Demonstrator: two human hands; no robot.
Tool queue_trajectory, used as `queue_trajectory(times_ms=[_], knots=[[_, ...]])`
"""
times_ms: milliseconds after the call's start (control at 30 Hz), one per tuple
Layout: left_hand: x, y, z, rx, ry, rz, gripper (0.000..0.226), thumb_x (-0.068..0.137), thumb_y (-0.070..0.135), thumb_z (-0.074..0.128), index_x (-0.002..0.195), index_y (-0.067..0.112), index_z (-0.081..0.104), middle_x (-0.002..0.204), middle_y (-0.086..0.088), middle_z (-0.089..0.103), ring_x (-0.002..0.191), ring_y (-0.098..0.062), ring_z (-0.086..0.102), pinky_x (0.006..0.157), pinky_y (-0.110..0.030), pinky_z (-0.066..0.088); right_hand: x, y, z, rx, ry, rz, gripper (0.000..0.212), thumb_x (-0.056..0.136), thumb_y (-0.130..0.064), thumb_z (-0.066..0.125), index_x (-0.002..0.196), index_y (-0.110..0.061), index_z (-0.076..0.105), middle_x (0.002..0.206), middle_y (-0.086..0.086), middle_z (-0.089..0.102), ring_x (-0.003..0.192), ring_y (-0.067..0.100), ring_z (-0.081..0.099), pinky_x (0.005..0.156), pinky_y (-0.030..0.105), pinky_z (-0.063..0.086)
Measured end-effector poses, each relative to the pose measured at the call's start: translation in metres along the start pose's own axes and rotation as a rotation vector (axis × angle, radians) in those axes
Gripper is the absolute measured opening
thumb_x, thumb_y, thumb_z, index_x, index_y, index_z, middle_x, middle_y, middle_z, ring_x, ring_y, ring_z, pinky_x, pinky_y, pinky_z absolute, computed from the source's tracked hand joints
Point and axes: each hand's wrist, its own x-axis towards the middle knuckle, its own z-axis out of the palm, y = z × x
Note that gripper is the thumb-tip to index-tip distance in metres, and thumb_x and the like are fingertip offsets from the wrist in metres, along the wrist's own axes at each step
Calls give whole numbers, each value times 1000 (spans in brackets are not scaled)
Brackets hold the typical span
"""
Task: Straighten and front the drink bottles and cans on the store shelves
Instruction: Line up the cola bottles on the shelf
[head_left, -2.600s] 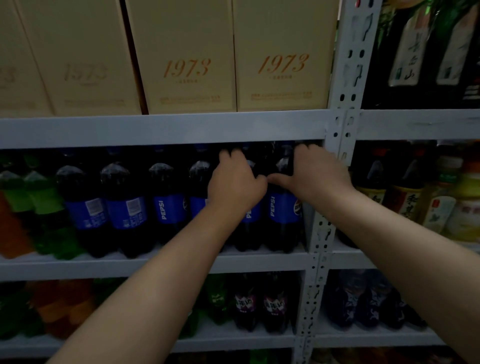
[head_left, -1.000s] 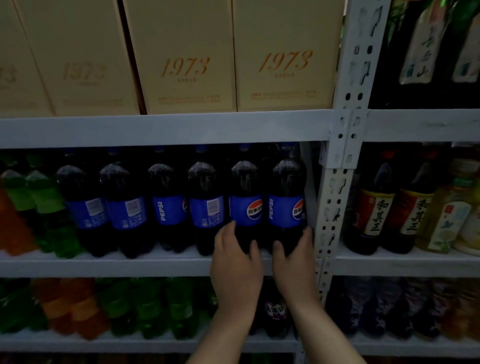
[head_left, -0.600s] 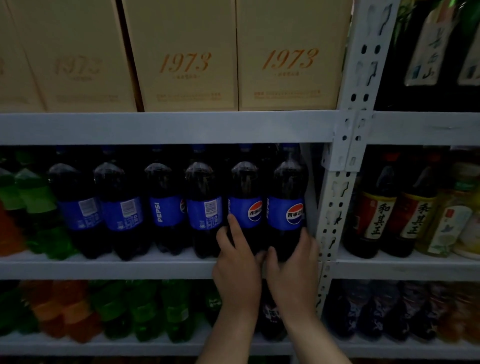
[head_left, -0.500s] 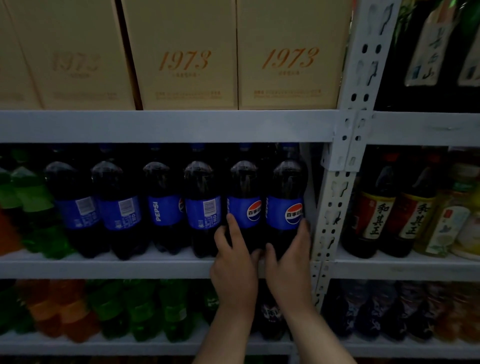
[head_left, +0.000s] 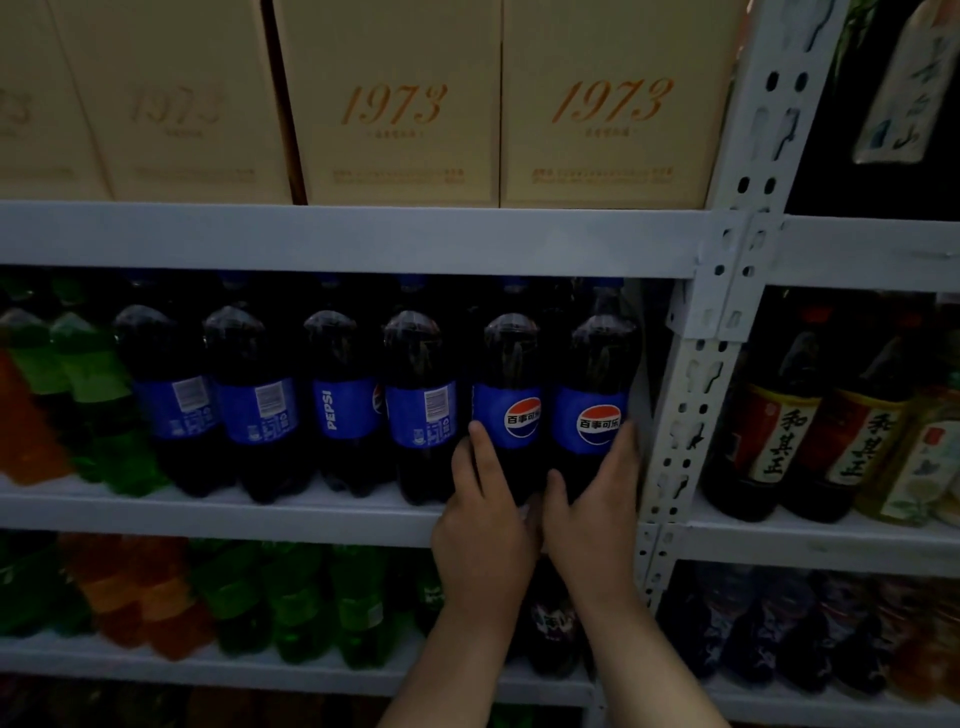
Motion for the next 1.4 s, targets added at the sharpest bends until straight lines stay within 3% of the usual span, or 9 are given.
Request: queue_trajectory(times_ms=[300,500,700,833,967,1067,1167,1267,1400], knots=[[9,1,3,50,-11,9,111,64,52,80,146,4,21,139,-18,47,63,-23,65,47,-31,52,-1,0,3,-181,164,-1,90,78,-27,74,148,-16,18,139,10,34,124,26,43,88,39,50],[11,-10,2,113,-42,152,107,74,52,72,147,5,9,151,-22,25,58,-21,63,44,-29,52,4,-1,4,-129,114,-76,88,83,-20,67,150,-15,8,151,14,23,138,24,24,105,33,26],[16,-11,-1,174,-55,256,102,78,49,69,147,0,11,151,-29,17,54,-21,62,40,-26,48,6,0,2,-147,140,-105,88,81,-15,70,148,-7,14,145,23,30,131,35,35,103,45,38],[9,-7,4,222,-85,239,101,86,41,64,148,4,-7,153,-30,-2,67,-22,65,48,-29,52,3,-1,0,-238,139,-149,84,82,-17,69,146,0,18,146,27,29,132,39,34,105,48,37],[-4,-5,-6,170,-29,188,86,79,38,72,147,10,29,147,-24,33,62,-17,65,43,-25,50,-13,1,-7,-183,118,-223,72,86,-17,63,145,-3,25,152,20,21,140,33,21,112,41,23],[-11,-23,-21,-16,36,151,58,79,35,70,131,17,50,126,-4,60,76,-12,67,54,-19,49,-33,-1,-10,-59,121,-271,50,88,-25,49,135,-8,42,145,9,35,135,25,32,112,30,24],[0,-47,-32,-165,164,-32,48,79,33,71,121,21,50,111,2,58,80,-12,62,57,-19,42,-34,-25,-8,84,62,-367,36,88,-22,50,119,-7,59,126,-2,50,118,10,48,102,17,34],[17,-59,-33,-208,132,-231,66,72,53,67,126,23,42,119,2,49,99,-14,54,68,-26,42,-9,-71,1,186,-38,-404,31,88,-21,51,114,-7,62,113,-6,55,97,1,56,82,11,46],[23,-63,-24,-243,85,-281,85,62,61,70,131,22,39,127,0,46,106,-18,54,73,-34,52,36,-126,19,4,-107,-432,41,89,-31,56,126,-13,54,123,0,55,97,8,56,78,21,46]])
